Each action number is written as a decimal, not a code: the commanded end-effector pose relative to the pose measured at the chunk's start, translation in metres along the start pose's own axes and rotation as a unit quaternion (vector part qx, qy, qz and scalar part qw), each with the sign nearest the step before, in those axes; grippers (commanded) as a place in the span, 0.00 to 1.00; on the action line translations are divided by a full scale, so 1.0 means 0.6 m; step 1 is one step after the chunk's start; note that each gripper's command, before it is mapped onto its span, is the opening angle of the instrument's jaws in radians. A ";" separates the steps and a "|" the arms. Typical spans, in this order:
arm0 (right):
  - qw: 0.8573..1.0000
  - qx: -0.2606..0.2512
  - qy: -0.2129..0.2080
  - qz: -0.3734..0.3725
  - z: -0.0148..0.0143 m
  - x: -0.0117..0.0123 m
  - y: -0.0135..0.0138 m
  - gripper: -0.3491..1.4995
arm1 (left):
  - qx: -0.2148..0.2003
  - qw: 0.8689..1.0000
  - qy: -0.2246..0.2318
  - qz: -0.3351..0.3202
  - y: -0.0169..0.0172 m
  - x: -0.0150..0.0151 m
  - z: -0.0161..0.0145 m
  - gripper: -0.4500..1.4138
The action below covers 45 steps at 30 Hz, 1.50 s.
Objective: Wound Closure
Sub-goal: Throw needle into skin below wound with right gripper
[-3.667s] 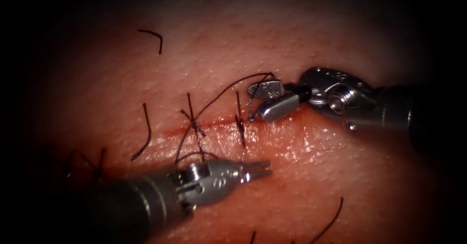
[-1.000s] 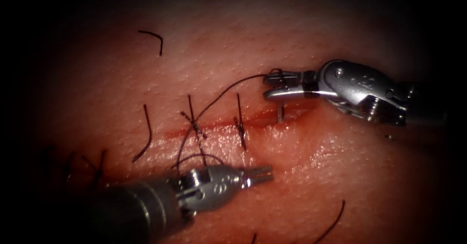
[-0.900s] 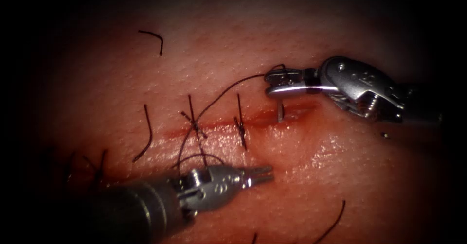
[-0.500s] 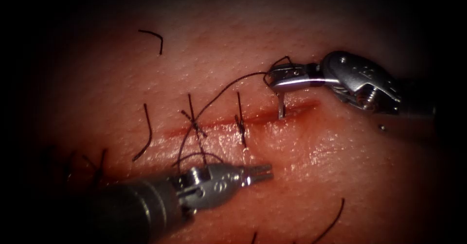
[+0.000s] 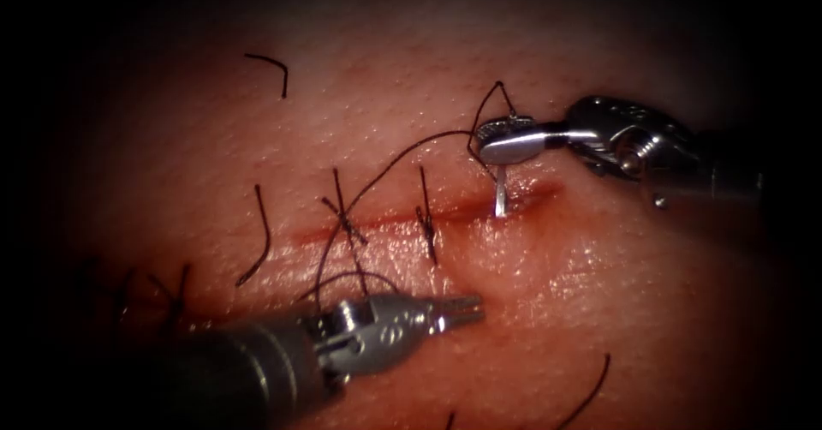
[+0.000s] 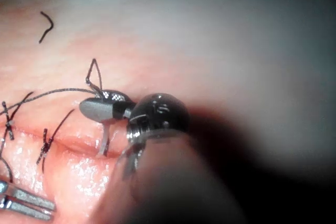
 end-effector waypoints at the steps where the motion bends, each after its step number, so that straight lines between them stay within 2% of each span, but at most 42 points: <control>1: 1.000 0.007 -0.001 0.012 0.0020 0.0002 0.0003 0.00 | 0.000 1.000 0.001 0.001 -0.0003 0.0001 0.0012 0.18; 5: 0.994 0.014 -0.009 0.105 0.0030 -0.0004 -0.0002 0.00 | 0.000 1.000 0.001 0.001 -0.0003 0.0001 0.0012 0.18; 10: 0.988 0.027 -0.016 0.154 0.0042 -0.0025 -0.0004 0.00 | 0.000 1.000 0.001 0.001 -0.0003 0.0001 0.0012 0.18; 18: 0.966 0.033 -0.019 0.254 0.0050 -0.0042 -0.0008 0.00 | 0.000 1.000 0.001 0.001 -0.0004 0.0001 0.0011 0.18; 21: 0.954 0.036 -0.016 0.298 0.0057 -0.0045 -0.0009 0.00 | -0.001 1.000 0.001 0.001 -0.0004 0.0001 0.0011 0.18; 23: 0.938 0.033 -0.020 0.345 0.0063 -0.0053 -0.0013 0.00 | -0.001 1.000 0.001 0.001 -0.0004 0.0001 0.0011 0.18; 28: 0.913 0.025 -0.027 0.407 0.0079 -0.0074 -0.0024 0.00 | -0.001 1.000 0.001 0.001 -0.0005 0.0001 0.0010 0.18; 38: 0.873 0.040 -0.058 0.482 0.0102 -0.0111 -0.0064 0.00 | -0.001 1.000 0.001 0.001 -0.0006 0.0001 0.0009 0.18; 45: 0.854 0.042 -0.091 0.511 0.0106 -0.0138 -0.0096 0.00 | -0.002 1.000 0.001 0.001 -0.0006 0.0000 0.0007 0.18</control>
